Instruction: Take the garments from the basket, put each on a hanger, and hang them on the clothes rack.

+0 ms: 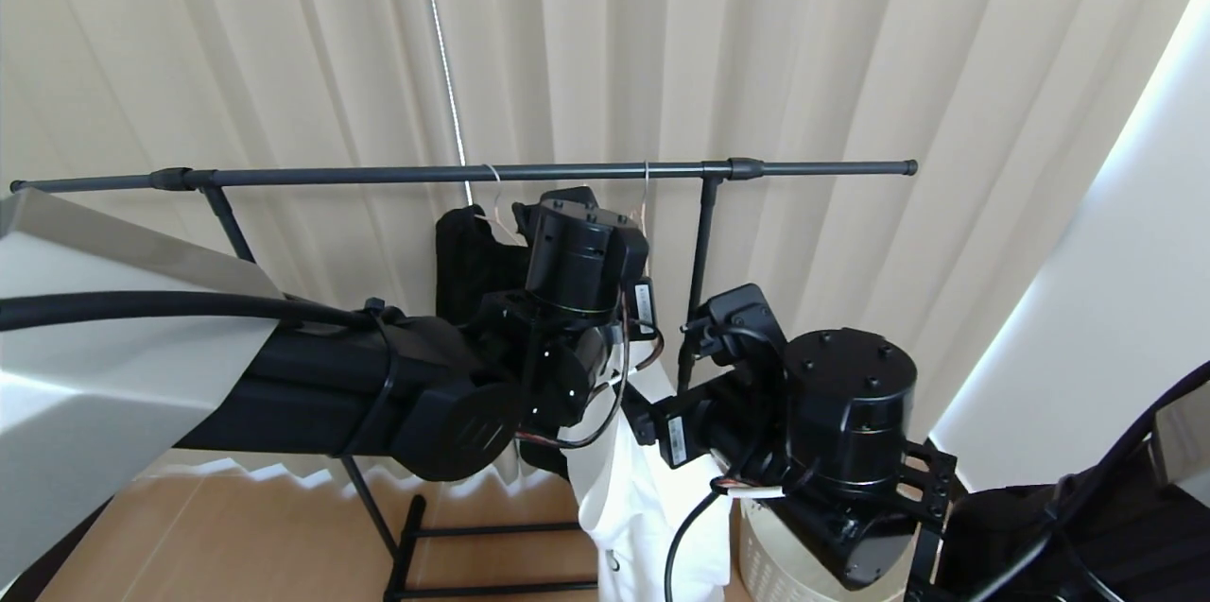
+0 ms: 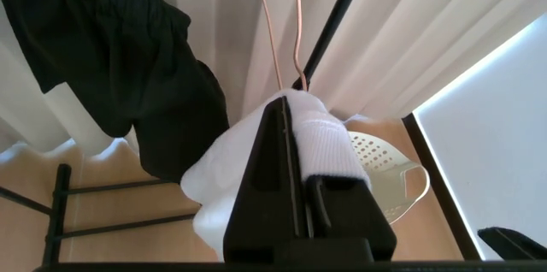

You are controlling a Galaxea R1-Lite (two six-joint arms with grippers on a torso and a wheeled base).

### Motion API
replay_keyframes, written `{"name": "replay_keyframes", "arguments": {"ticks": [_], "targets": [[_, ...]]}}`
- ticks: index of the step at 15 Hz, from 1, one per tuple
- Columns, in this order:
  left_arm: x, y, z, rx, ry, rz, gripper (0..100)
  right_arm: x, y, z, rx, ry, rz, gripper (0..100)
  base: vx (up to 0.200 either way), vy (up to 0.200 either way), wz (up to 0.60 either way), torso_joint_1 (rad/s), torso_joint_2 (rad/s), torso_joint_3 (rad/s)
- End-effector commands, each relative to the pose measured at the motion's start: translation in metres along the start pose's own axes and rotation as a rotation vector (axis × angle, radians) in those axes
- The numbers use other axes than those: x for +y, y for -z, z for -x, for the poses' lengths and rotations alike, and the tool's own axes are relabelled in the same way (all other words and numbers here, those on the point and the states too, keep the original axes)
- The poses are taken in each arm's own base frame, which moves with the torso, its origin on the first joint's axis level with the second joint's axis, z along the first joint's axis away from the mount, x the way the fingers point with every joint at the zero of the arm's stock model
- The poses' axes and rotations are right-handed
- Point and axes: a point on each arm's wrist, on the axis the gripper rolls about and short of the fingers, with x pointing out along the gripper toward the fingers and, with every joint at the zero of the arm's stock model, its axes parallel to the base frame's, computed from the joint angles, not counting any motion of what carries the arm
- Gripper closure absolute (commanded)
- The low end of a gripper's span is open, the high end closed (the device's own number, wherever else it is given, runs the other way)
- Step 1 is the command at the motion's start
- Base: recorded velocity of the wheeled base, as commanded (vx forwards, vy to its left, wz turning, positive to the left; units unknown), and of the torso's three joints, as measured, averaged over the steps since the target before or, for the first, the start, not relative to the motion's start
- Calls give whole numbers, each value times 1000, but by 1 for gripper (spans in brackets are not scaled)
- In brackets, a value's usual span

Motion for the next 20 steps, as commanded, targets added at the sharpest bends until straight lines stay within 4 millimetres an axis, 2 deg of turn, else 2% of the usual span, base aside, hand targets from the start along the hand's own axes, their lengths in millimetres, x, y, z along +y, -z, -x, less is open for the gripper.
{"name": "replay_keyframes", "arguments": {"ticks": [1, 5, 10, 12, 20], "targets": [[-1, 1, 2, 2, 4, -1, 100, 6, 7, -15, 7, 58, -4, 0, 0, 0, 0, 0, 0, 0], [-1, 1, 2, 2, 5, -3, 100, 1, 19, -31, 32, 130, 8, 0, 0, 0, 0, 0, 0, 0], [2, -8, 10, -15, 9, 5, 100, -26, 19, -35, 52, 204, 66, 0, 0, 0, 0, 0, 0, 0], [2, -11, 12, -22, 11, 8, 100, -42, 23, -32, 80, 235, 116, 0, 0, 0, 0, 0, 0, 0], [3, -12, 13, -24, 10, 4, 100, -62, 23, -23, 113, 269, 200, 0, 0, 0, 0, 0, 0, 0]]}}
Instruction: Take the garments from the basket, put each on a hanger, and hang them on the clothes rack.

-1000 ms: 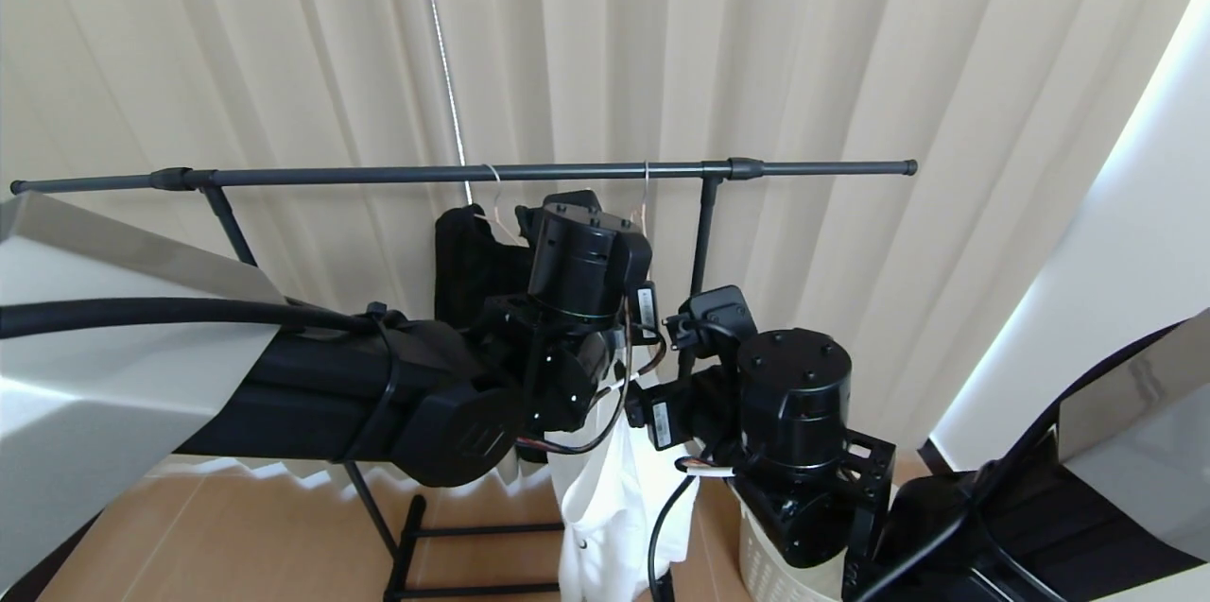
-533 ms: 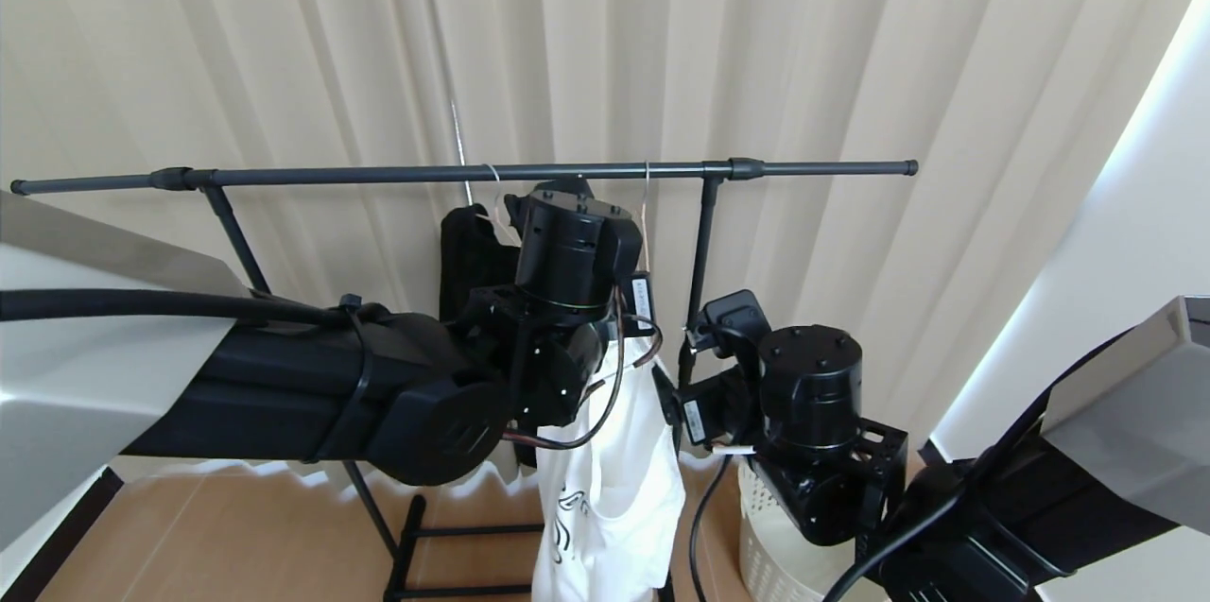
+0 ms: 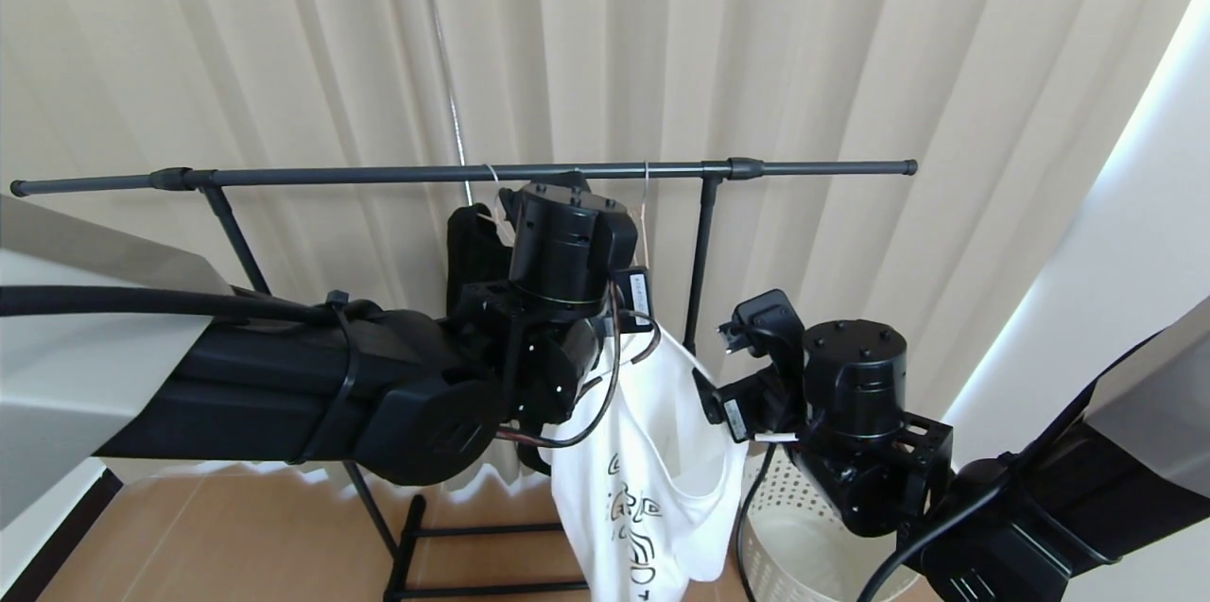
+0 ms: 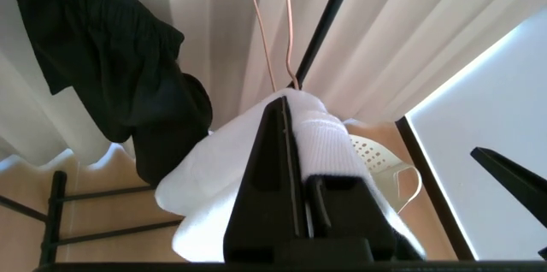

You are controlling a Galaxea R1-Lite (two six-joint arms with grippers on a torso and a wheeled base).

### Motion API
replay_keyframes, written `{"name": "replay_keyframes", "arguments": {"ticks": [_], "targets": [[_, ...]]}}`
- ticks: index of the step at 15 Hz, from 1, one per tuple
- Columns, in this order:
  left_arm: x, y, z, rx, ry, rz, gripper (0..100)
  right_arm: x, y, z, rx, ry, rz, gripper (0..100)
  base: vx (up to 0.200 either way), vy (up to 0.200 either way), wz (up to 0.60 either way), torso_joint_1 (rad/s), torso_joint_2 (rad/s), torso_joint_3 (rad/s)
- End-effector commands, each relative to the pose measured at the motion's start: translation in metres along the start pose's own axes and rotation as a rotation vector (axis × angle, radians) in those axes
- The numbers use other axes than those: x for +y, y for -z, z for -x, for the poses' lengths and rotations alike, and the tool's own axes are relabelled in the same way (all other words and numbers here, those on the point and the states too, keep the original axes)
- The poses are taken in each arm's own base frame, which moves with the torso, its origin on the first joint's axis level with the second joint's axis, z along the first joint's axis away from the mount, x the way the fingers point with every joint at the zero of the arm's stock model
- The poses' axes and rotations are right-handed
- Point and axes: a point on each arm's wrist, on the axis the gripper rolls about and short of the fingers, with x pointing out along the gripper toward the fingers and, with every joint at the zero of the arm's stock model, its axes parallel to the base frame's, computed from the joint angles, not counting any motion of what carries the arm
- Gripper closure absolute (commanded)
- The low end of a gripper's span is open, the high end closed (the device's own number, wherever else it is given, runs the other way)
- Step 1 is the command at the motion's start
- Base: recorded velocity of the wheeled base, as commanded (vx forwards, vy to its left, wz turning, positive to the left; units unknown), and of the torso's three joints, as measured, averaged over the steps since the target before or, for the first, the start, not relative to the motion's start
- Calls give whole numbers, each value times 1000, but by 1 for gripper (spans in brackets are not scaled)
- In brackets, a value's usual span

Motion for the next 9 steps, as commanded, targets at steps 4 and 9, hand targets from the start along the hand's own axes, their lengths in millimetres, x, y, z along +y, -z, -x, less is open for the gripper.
{"name": "replay_keyframes", "arguments": {"ticks": [4, 9], "targets": [[0, -1, 1, -1, 0, -2, 100, -8, 7, 9, 18, -35, 70, 0, 0, 0, 0, 0, 0, 0], [1, -1, 1, -3, 0, -1, 100, -8, 10, 9, 29, -40, 84, 0, 0, 0, 0, 0, 0, 0]]}}
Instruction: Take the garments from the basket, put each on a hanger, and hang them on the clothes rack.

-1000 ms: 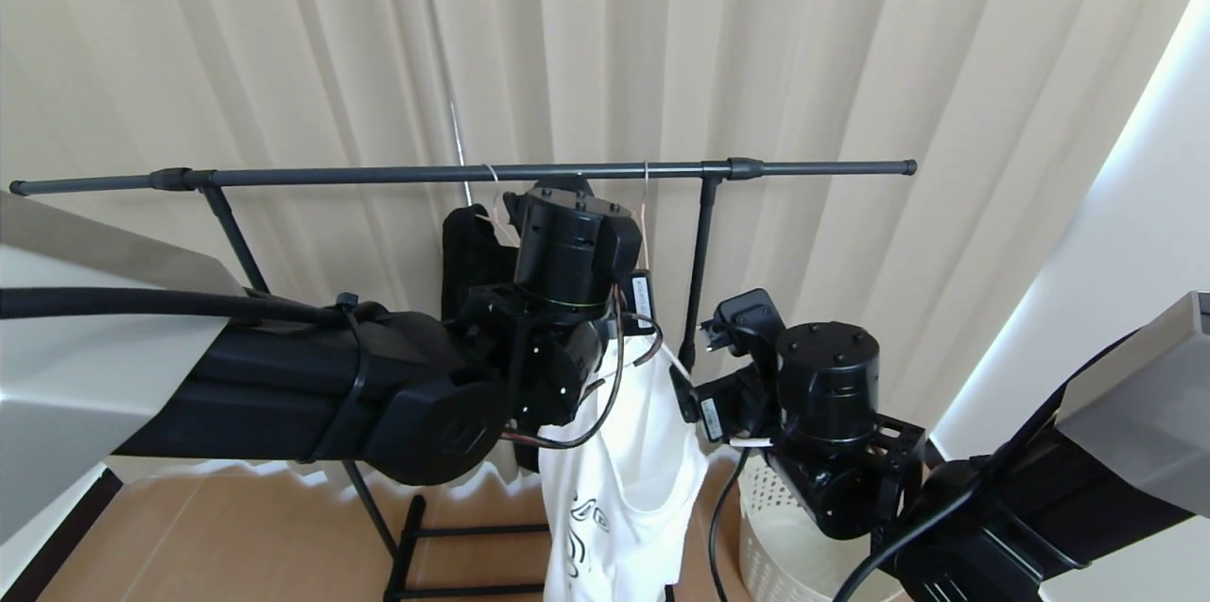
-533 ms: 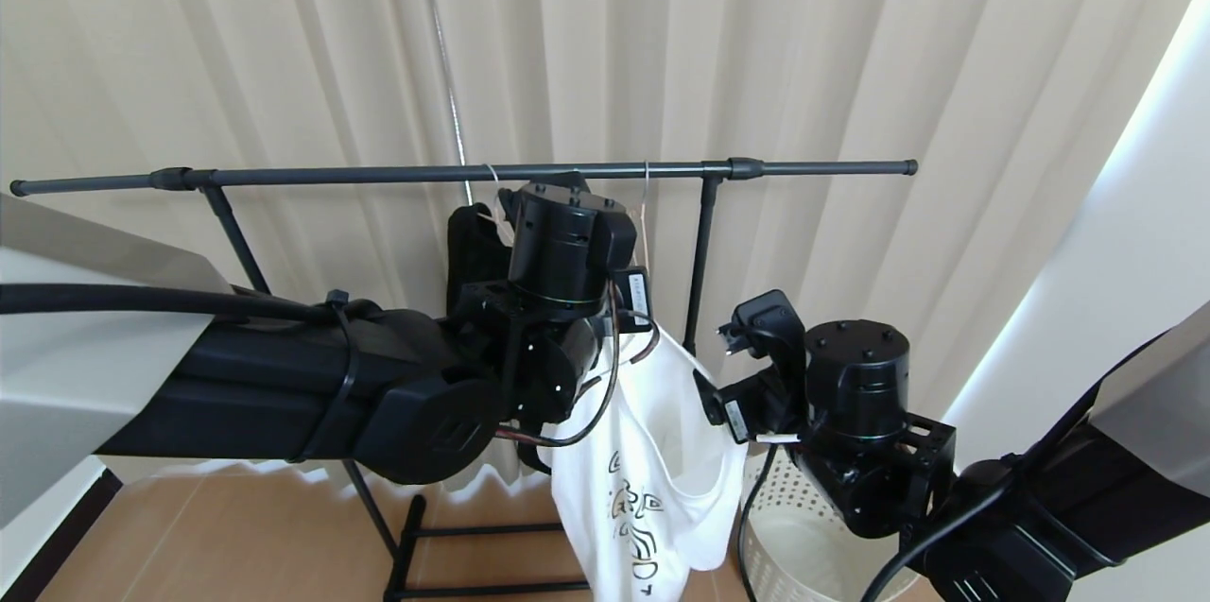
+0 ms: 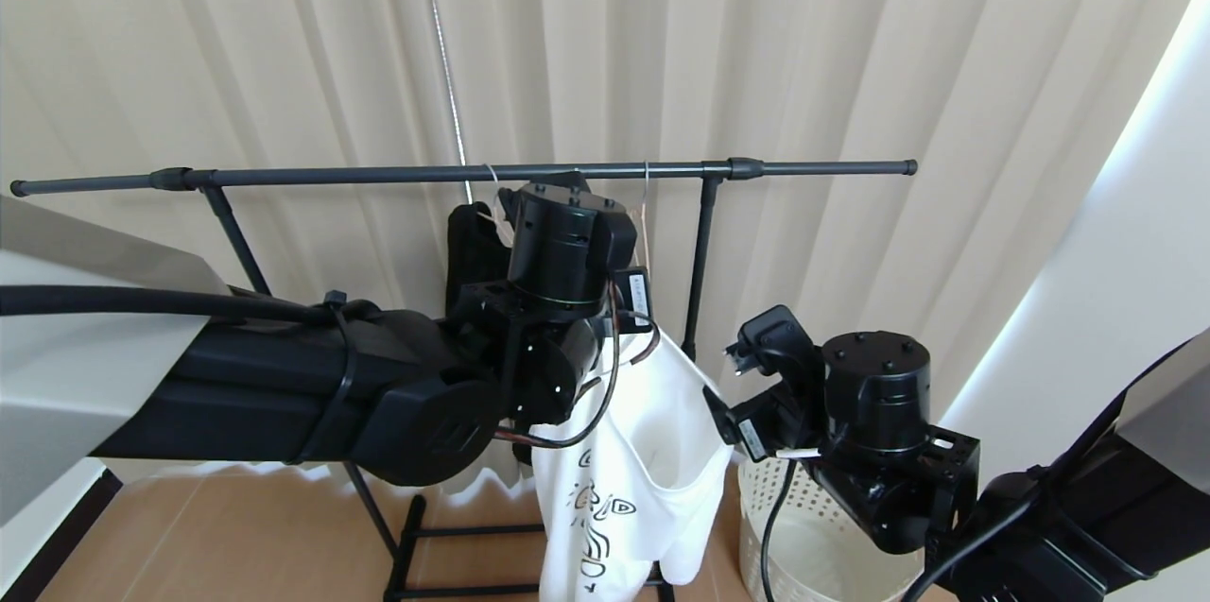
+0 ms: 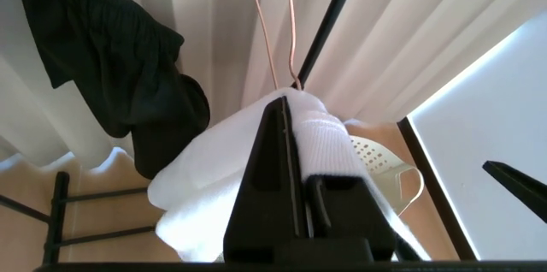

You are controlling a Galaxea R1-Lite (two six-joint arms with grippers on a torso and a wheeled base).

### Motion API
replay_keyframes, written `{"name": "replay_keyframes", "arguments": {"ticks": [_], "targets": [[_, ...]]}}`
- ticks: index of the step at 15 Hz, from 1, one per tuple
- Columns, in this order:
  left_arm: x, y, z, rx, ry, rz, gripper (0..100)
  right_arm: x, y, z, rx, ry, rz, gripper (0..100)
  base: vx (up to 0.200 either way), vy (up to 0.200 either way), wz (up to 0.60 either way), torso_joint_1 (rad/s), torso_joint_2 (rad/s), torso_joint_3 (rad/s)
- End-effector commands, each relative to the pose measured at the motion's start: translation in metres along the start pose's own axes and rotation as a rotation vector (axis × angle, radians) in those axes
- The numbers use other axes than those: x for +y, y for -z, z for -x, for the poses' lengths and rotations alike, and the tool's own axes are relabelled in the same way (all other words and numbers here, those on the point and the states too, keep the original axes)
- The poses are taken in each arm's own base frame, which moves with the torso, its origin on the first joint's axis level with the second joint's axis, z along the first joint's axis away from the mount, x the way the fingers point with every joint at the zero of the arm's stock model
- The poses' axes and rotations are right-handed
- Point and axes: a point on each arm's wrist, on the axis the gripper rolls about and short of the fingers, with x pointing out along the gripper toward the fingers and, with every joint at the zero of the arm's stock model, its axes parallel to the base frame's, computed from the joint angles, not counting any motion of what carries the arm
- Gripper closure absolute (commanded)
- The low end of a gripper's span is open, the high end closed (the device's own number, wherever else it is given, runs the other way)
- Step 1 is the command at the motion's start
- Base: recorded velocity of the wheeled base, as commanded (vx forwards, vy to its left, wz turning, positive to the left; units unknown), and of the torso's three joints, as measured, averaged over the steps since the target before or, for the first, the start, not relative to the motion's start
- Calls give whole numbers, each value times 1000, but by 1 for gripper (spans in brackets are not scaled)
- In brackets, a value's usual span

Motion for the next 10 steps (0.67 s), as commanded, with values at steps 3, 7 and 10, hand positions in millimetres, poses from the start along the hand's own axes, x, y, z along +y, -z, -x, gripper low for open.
{"name": "replay_keyframes", "arguments": {"ticks": [3, 7, 10], "targets": [[0, -2, 2, -5, 2, 1, 100, 0, 1, -1, 4, 0, 4, 0, 0, 0, 0, 0, 0, 0], [0, -1, 2, -2, 2, -2, 100, -5, -1, -4, -1, 21, -7, 100, 0, 0, 0, 0, 0, 0], [7, 10, 1, 35, -16, -91, 100, -37, -12, -13, -30, 111, -60, 100, 0, 0, 0, 0, 0, 0]]}}
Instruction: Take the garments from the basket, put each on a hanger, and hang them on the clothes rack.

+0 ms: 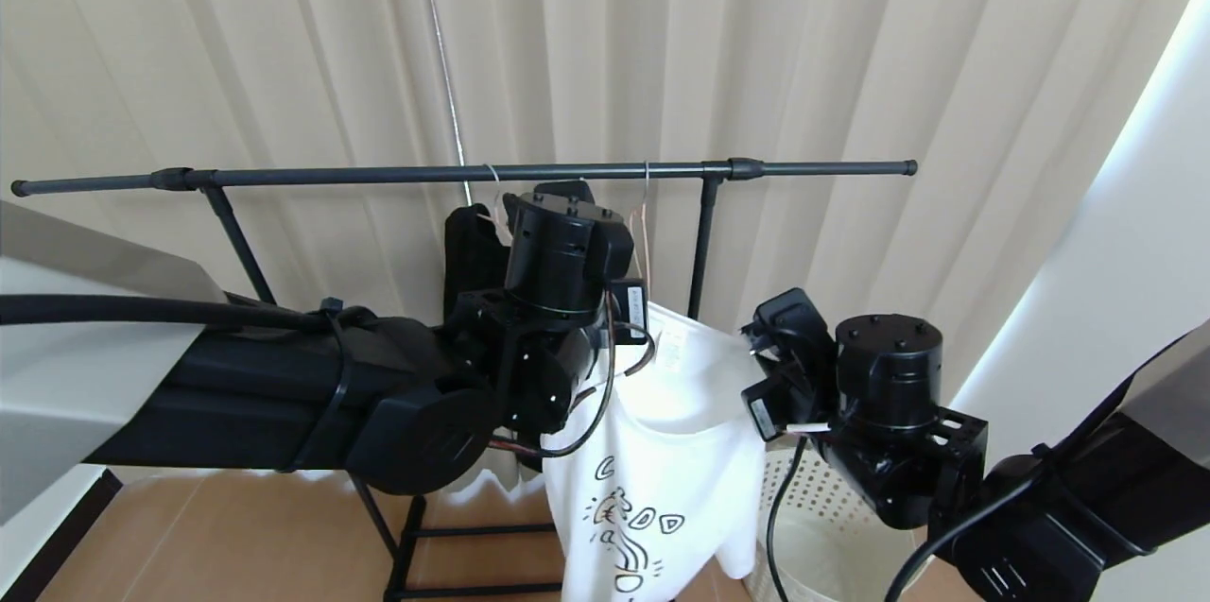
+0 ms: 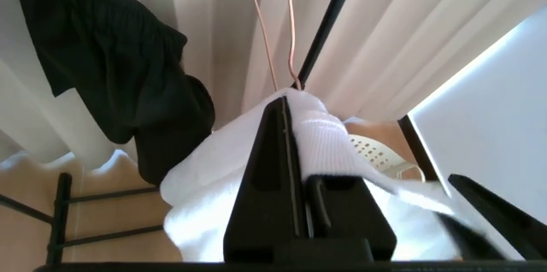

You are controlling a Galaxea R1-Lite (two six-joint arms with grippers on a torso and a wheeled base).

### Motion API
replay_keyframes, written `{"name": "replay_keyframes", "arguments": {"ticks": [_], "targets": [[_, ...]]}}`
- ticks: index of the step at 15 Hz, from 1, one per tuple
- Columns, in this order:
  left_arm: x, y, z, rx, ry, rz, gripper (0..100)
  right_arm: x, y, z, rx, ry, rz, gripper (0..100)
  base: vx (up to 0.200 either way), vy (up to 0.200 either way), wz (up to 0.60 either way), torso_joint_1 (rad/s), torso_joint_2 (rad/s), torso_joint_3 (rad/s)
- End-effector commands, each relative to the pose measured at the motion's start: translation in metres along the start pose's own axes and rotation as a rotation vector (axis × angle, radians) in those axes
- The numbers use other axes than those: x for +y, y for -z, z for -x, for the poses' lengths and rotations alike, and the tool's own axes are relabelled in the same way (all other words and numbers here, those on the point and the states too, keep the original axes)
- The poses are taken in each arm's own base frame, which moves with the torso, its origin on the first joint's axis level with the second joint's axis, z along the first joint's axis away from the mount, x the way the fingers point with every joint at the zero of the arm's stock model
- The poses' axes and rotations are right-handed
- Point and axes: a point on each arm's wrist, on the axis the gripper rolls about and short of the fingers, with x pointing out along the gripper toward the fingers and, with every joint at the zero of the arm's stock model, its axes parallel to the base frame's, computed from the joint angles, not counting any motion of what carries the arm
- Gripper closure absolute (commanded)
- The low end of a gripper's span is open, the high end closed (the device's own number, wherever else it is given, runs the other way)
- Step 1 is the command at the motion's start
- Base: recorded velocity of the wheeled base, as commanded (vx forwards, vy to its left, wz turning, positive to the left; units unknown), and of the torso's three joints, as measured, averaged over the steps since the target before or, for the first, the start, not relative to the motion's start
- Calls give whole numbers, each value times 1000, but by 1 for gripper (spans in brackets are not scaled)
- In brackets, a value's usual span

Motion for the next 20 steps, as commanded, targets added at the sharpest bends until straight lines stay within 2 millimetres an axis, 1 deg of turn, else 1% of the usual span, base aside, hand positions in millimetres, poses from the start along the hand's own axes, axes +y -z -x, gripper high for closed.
{"name": "replay_keyframes", "arguments": {"ticks": [1, 2, 3, 4, 7, 12, 13, 15, 17, 18, 19, 20], "targets": [[7, 8, -3, 26, -20, -39, 100, -28, -17, -3, -50, 68, -54, 100, 0, 0, 0, 0, 0, 0], [11, 13, -6, 43, -30, -71, 100, -40, -24, -1, -72, 87, -71, 100, 0, 0, 0, 0, 0, 0], [11, 13, -6, 43, -30, -71, 100, -40, -24, -1, -72, 87, -71, 100, 0, 0, 0, 0, 0, 0], [12, 32, -12, 97, -27, -115, 100, -51, -36, 7, -115, 100, -94, 100, 0, 0, 0, 0, 0, 0], [10, 49, -16, 141, -24, -145, 100, -52, -41, 11, -135, 102, -102, 100, 0, 0, 0, 0, 0, 0], [3, 66, -4, 176, 21, -184, 100, -53, -43, 12, -147, 111, -107, 100, 0, 0, 0, 0, 0, 0], [3, 68, -2, 179, 27, -195, 0, -54, -44, 14, -149, 115, -108, 100, 0, 0, 0, 0, 0, 0], [4, 68, 0, 171, 34, -208, 0, -56, -46, 16, -155, 116, -108, 100, 0, 0, 0, 0, 0, 0], [8, 60, 10, 181, 127, -190, 0, -64, -46, 14, -155, 145, -97, 100, 0, 0, 0, 0, 0, 0], [9, 59, 12, 183, 147, -184, 0, -65, -46, 14, -155, 147, -92, 100, 0, 0, 0, 0, 0, 0], [13, 56, 18, 199, 211, -175, 0, -73, -46, 17, -155, 164, -90, 100, 0, 0, 0, 0, 0, 0], [15, 56, 20, 205, 230, -170, 0, -75, -47, 20, -158, 168, -80, 100, 0, 0, 0, 0, 0, 0]]}}
